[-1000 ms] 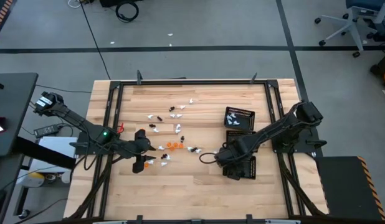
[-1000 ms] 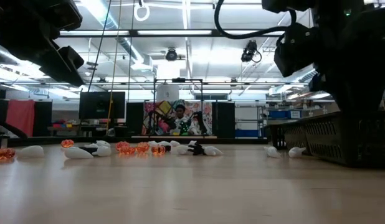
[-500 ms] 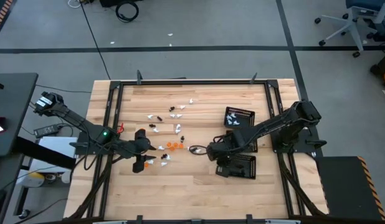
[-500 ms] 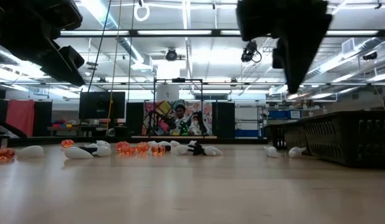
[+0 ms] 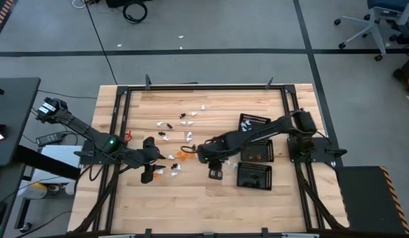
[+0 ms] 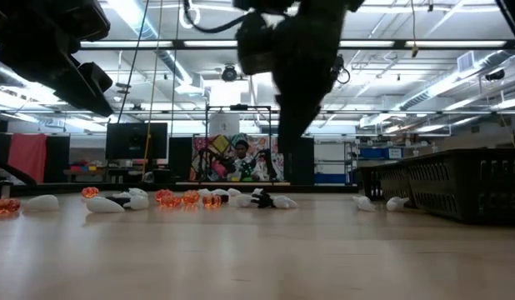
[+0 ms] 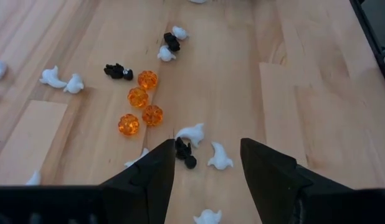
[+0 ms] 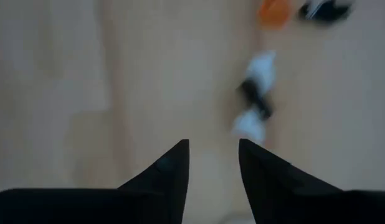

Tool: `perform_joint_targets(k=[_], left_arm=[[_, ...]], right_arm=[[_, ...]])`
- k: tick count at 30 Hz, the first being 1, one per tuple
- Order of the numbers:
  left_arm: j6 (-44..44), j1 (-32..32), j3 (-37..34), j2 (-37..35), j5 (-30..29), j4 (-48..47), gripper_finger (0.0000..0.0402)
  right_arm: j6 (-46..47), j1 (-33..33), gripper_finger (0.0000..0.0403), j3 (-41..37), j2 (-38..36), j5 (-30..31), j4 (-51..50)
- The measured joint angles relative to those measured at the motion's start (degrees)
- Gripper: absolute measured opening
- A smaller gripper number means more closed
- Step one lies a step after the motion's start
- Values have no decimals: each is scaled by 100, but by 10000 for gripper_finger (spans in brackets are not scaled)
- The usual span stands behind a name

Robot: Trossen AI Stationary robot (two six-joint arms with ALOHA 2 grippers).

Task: Sort Halloween decoration
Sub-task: Put the black ghost toy into the bottom black bin

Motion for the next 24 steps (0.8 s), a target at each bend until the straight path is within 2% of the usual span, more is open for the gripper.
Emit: perform_joint_targets(k=[5,13,24], left_arm=[[-56,0,0,2,0,-17,192],[-111,0,0,2,4,10,192],[-111,0,0,2,7,-8,192]], right_arm=[[-668,-186,153,406,473,235,-67],[-1112,-446,151,429,785,-36,109],[-1517,-514,151,427,798,-252,305]])
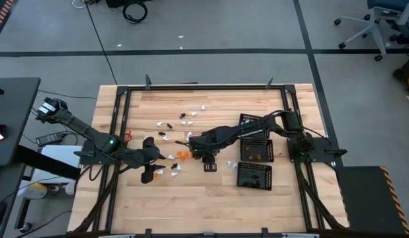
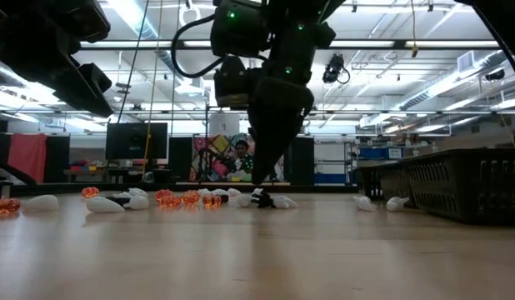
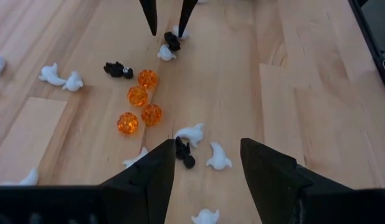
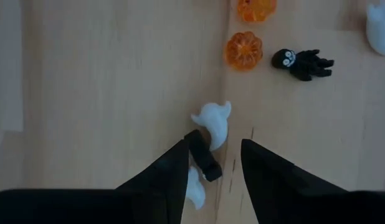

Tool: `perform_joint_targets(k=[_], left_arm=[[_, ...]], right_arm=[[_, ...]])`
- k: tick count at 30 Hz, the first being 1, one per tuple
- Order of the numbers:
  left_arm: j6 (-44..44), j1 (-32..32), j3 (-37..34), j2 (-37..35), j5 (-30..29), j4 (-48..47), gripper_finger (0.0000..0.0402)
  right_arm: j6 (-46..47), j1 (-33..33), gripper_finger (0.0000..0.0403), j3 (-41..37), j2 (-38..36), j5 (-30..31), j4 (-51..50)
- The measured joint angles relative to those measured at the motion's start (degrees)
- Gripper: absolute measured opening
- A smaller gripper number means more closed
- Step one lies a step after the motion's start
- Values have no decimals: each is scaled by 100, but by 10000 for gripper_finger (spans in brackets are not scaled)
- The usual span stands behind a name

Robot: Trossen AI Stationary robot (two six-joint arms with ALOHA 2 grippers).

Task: Sort Halloween decoration
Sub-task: Put the black ghost toy into the bottom black bin

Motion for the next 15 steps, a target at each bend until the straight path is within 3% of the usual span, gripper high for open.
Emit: perform_joint_targets(k=[15], left_arm=[[2,0,0,0,7,4,192]], right_arm=[[-82,41,150,-607,-7,-57,618]])
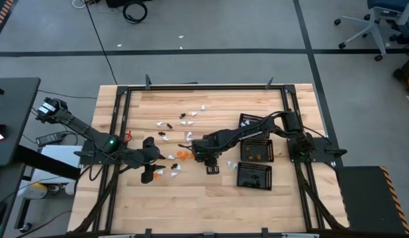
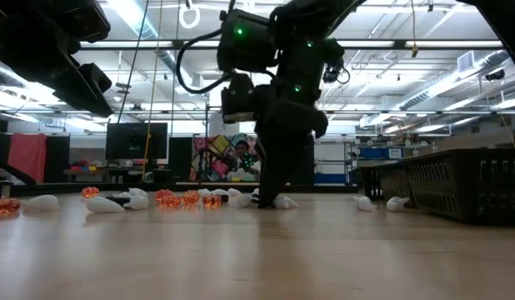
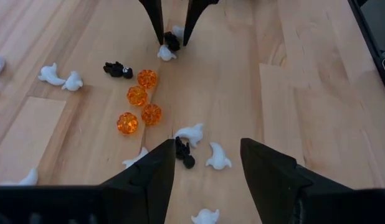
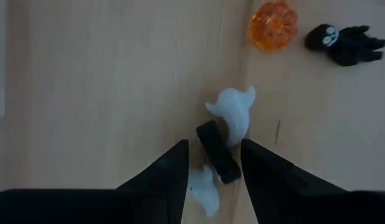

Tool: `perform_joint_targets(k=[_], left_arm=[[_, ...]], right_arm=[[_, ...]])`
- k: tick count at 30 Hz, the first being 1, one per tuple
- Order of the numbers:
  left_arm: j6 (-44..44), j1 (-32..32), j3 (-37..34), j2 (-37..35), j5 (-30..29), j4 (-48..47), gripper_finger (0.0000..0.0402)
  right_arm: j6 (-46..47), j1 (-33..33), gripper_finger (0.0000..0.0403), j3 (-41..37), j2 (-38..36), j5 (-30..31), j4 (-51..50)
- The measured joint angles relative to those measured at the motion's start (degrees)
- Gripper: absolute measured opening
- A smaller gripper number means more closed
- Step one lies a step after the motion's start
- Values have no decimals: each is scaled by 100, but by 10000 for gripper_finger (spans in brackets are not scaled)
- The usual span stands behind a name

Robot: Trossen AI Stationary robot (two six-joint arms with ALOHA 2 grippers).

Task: Sort Halloween decoration
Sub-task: Put the black ghost toy into the bottom black bin

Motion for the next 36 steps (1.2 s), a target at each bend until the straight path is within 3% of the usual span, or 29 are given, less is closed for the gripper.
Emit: perform_joint_targets(k=[4,15,29,36], left_arm=[[2,0,0,0,2,-1,192],[83,0,0,0,2,-2,192],[79,0,0,0,2,-3,192],[76,0,0,-1,2,-2,192]], right_arm=[[-1,-2,134,-203,-30,3,197],[10,-4,28,-182,-37,0,133],[16,-88,38,666,-4,2,-764],[108,-90,37,1388,-6,-146,-2501]])
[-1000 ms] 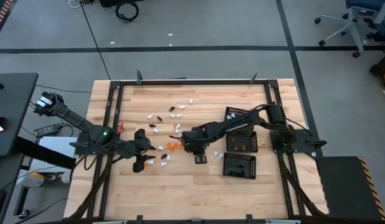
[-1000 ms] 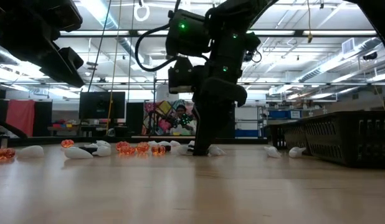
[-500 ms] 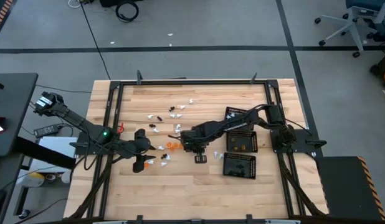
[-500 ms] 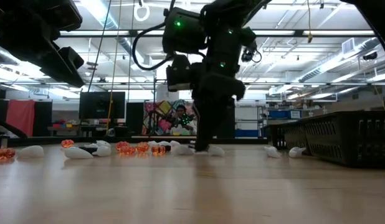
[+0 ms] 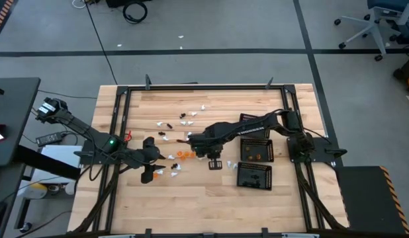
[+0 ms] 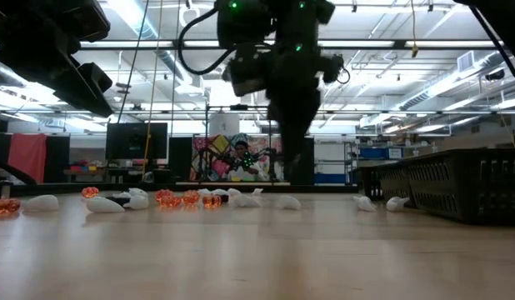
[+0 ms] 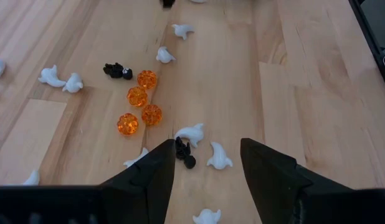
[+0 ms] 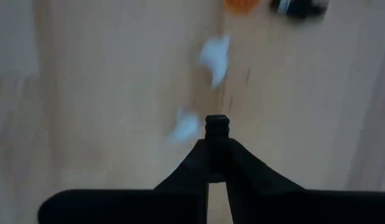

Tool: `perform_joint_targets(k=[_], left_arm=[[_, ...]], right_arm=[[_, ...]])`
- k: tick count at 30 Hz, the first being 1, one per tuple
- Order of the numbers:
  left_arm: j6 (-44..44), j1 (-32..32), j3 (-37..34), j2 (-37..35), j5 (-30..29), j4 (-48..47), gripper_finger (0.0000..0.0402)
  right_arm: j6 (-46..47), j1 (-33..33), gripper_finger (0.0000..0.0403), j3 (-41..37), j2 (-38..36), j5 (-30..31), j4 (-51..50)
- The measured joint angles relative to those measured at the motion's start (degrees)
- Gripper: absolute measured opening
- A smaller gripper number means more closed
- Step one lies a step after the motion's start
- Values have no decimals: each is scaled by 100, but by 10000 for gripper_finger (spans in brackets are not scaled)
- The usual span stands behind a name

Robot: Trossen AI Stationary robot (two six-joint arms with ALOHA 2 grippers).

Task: Sort Halloween decoration
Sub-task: Put the black ghost toy into the bottom black bin

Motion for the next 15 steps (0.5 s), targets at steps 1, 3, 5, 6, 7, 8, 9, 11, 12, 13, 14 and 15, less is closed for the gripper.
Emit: perform_joint_targets(k=[1,3,5,6,7,8,9,11,12,13,14,15], left_arm=[[0,0,0,0,0,0,192],[-2,0,0,1,0,0,192],[-6,0,0,1,0,0,192],[-34,0,0,1,0,0,192],[-35,0,0,1,0,0,192],[-33,0,0,1,0,0,192],[-33,0,0,1,0,0,192],[-35,-1,0,1,0,0,192],[-34,0,0,1,0,0,192],[-30,0,0,1,0,0,192],[-26,0,0,0,0,0,192],[-26,0,0,1,0,0,192]], right_arm=[[88,0,37,84,-18,-204,-276],[315,-1,37,144,-105,-827,-706],[473,81,37,110,-221,-1216,-1032],[493,145,37,65,-280,-1332,-1199],[495,220,37,19,-323,-1393,-1391],[498,286,37,-31,-364,-1431,-1580],[503,343,36,-73,-394,-1496,-1769],[536,422,36,-131,-438,-1685,-2085],[590,457,37,-158,-469,-1753,-2208],[643,497,37,-191,-497,-1824,-2313],[669,540,39,-233,-535,-1873,-2389],[671,594,41,-280,-553,-1911,-2448]])
